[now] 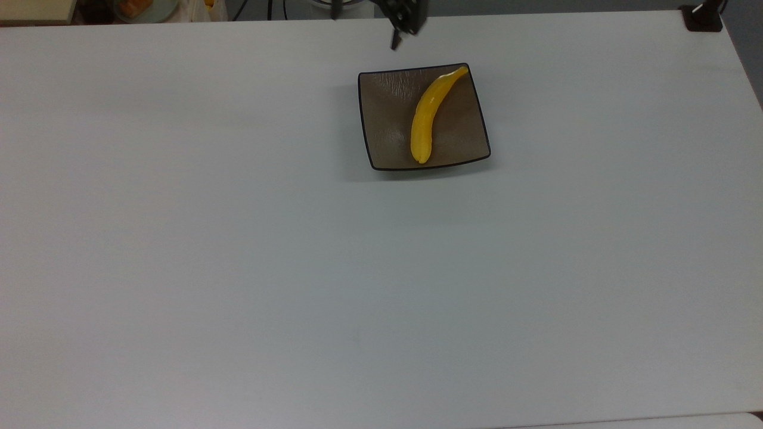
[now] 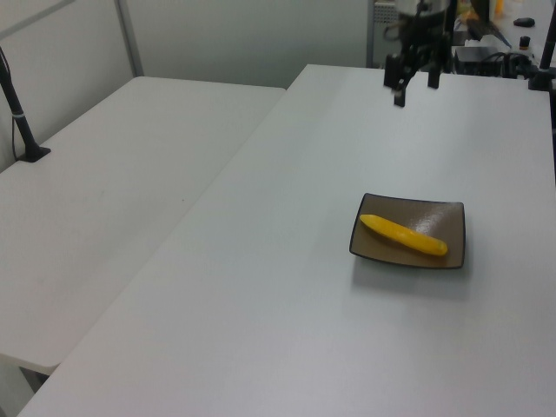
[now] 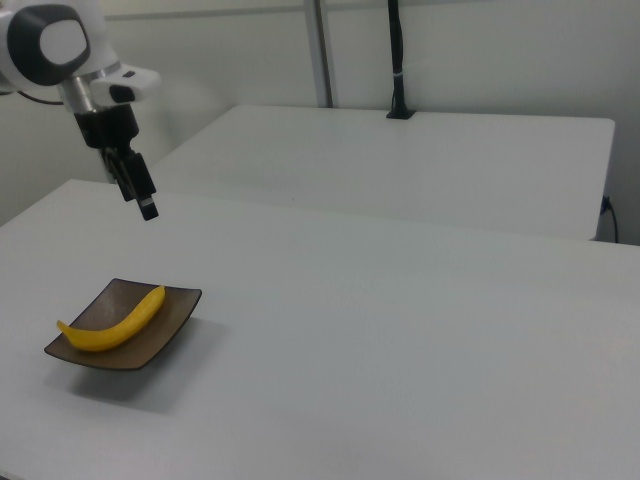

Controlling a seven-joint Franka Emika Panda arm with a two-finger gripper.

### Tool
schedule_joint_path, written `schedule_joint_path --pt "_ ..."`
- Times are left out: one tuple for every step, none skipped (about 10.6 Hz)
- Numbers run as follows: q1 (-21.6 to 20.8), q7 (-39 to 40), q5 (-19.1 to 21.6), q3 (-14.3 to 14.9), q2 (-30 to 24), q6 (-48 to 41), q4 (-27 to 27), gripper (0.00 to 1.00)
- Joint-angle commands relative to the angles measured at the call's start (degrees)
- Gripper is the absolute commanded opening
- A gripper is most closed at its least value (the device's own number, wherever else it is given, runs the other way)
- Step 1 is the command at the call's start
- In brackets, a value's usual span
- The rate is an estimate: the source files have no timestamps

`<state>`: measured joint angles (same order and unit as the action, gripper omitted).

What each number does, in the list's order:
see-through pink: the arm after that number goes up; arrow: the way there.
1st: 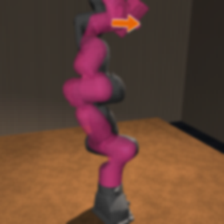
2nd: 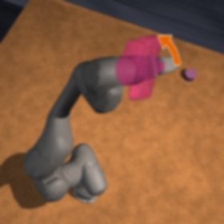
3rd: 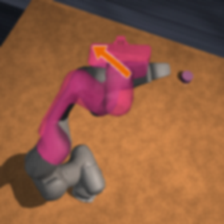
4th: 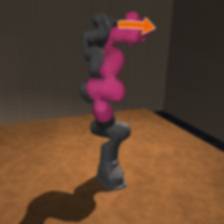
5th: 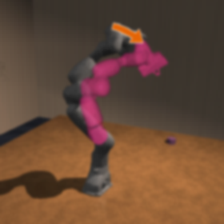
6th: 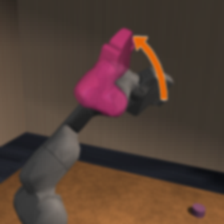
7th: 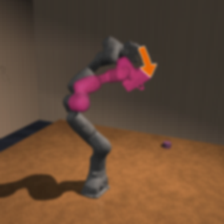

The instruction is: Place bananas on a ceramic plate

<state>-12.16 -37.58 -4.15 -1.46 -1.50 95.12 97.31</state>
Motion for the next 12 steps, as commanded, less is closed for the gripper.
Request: schedule_joint_path --pt "3.02 14.85 1.95 2.50 -2.72 -1.69 1.04 1.00" --pt "3.19 20.56 2.04 3.56 -2.72 -1.34 1.04 1.00" --pt "4.15 26.02 3.09 3.83 -2.54 -0.81 1.04 1.00" --pt "4.86 30.94 4.32 3.84 -2.46 -0.72 1.12 1.00" --pt "5.30 36.65 5.11 3.84 -2.19 -0.11 1.12 1.00" --pt "5.48 41.75 5.64 3.84 -2.10 1.63 1.30 1.00" --pt "5.48 43.54 5.99 3.84 -1.84 3.04 1.21 1.00" --pt "5.57 43.30 6.52 3.84 -1.32 4.80 1.04 1.00" --pt "5.74 43.12 6.61 3.84 -1.23 5.16 1.04 1.00" --pt "6.00 42.86 6.79 3.66 -1.31 5.17 1.04 1.00" --pt "6.01 42.94 8.70 3.66 -1.23 5.60 1.04 1.00" --pt "6.09 42.86 9.51 3.66 -1.22 6.82 1.04 1.00"
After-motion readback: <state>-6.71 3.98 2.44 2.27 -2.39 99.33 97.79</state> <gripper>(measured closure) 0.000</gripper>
